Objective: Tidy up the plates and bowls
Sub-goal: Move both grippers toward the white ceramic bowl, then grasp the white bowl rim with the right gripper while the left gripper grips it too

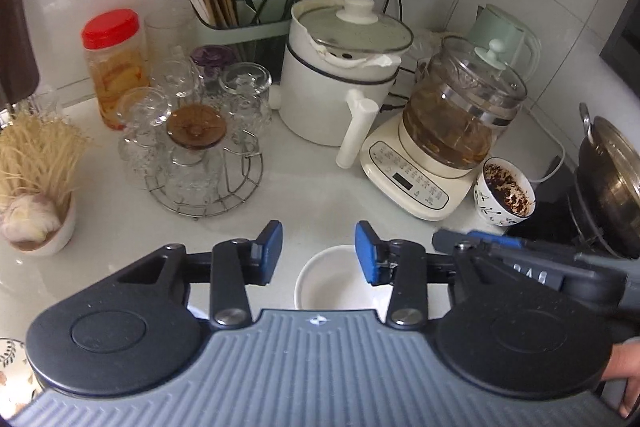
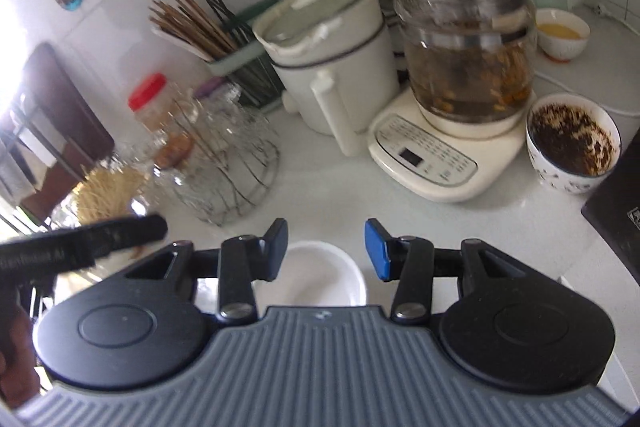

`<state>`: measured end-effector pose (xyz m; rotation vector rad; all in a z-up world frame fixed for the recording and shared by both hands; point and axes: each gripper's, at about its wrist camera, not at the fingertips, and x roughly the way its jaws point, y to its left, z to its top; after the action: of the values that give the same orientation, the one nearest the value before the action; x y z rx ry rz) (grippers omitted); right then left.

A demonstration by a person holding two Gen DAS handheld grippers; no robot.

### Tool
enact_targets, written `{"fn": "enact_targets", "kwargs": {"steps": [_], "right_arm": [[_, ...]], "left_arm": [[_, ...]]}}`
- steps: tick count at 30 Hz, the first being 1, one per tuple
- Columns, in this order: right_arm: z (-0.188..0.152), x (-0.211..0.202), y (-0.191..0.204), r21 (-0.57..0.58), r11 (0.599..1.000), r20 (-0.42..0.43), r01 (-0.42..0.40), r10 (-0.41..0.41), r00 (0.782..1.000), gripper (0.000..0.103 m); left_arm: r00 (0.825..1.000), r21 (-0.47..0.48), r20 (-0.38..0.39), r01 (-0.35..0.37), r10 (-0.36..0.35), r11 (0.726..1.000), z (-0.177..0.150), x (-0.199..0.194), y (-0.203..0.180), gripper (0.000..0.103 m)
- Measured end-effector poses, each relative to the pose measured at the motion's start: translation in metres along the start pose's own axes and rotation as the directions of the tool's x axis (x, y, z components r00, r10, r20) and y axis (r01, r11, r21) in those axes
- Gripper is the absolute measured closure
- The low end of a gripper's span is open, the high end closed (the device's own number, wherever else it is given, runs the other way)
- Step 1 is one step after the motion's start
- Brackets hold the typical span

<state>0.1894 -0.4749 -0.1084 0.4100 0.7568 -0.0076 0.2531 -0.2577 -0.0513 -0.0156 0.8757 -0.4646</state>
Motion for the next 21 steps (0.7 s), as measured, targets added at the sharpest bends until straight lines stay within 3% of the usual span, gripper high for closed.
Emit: {"fn": "enact_targets", "kwargs": {"steps": [9,13,16,21], "right_arm": [[-0.012,0.025,-0.031,0.060,0.998,-0.105,0.010,-0.003,0.994,0.057],[-0.013,0.041,-0.045,0.098,0.994,-0.156,-0.039,0.054,0.986,0.056],[-0.014,0.053,-0.051,0.117,0.992,-0.180,-0.048,0.068,0.981,0.044],[-0.018,0.068,-0.053,0.135,0.987,-0.228,-0.086,0.115,0.967,0.044]], "left_arm": [[0.991,-0.007,-0.130,-0.027,0.026,1.000,-0.017,0.052,-0.007,0.057],[0.982,-0.031,-0.185,-0.035,0.028,0.999,-0.028,0.071,-0.002,0.057],[0.976,-0.050,-0.213,-0.063,0.051,0.997,-0.032,0.080,0.003,0.057],[0.962,-0.062,-0.258,-0.105,0.086,0.993,-0.037,0.096,0.008,0.057]]}}
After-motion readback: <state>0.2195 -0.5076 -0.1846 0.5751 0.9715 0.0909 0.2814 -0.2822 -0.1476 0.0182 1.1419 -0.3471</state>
